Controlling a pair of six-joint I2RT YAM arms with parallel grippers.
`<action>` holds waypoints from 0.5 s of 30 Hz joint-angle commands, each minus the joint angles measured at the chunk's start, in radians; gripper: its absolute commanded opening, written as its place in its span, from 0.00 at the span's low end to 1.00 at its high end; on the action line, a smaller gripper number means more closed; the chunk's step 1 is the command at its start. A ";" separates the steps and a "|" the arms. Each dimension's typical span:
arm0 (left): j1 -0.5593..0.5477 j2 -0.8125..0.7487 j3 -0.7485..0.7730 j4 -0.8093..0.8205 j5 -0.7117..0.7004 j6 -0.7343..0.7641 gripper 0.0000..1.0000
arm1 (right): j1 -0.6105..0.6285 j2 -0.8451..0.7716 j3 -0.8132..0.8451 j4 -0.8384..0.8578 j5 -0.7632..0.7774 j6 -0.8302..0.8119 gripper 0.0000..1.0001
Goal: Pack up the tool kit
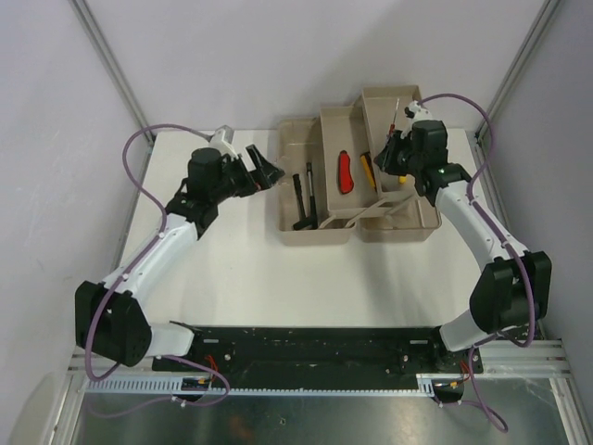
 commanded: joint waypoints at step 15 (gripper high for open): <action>-0.001 0.090 -0.002 -0.045 -0.062 0.034 0.98 | -0.024 -0.014 0.074 -0.048 0.199 -0.020 0.27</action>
